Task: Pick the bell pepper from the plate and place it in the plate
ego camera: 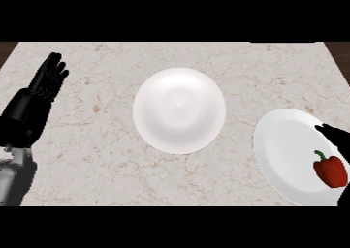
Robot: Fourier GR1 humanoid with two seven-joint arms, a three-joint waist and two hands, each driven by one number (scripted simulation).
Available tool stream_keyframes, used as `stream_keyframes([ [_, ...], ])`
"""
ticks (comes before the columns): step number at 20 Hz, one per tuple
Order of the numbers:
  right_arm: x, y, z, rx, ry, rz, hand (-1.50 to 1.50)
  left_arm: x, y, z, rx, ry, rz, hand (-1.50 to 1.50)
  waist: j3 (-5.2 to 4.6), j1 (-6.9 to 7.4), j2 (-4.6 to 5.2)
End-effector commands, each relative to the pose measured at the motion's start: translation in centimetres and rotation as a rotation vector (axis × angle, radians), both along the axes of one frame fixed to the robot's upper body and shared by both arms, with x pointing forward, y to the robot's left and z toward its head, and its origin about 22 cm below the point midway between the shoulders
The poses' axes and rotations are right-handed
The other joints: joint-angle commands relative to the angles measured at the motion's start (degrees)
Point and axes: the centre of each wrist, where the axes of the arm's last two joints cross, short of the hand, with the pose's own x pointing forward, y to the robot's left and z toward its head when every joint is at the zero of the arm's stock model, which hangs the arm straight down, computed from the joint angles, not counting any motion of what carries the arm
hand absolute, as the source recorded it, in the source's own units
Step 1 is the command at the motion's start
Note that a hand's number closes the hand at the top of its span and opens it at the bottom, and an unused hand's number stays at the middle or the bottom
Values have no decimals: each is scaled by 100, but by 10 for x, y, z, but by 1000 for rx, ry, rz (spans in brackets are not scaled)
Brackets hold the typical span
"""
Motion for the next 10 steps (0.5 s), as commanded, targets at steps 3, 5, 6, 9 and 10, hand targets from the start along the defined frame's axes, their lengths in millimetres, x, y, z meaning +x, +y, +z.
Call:
stream_keyframes([
  [3, 1, 9, -10, -16, 44, -7, -150, 0, 3, 18, -9, -1, 5, 0, -1, -19, -6],
  [5, 2, -16, -25, 5, 60, 11, -150, 0, -20, -9, -2, 4, 1, 0, 1, -23, 0],
  [6, -11, -15, -54, 5, 93, 17, -150, 3, 3, -10, 9, -9, 5, 0, 2, -22, 5],
  [9, 0, -11, -34, 9, 87, 3, -150, 6, -7, -14, 10, 12, -2, 0, -1, -29, -3],
  [10, 4, -23, -41, 10, 100, -14, -150, -13, -16, -4, 0, -16, -11, 0, 1, 1, -6],
])
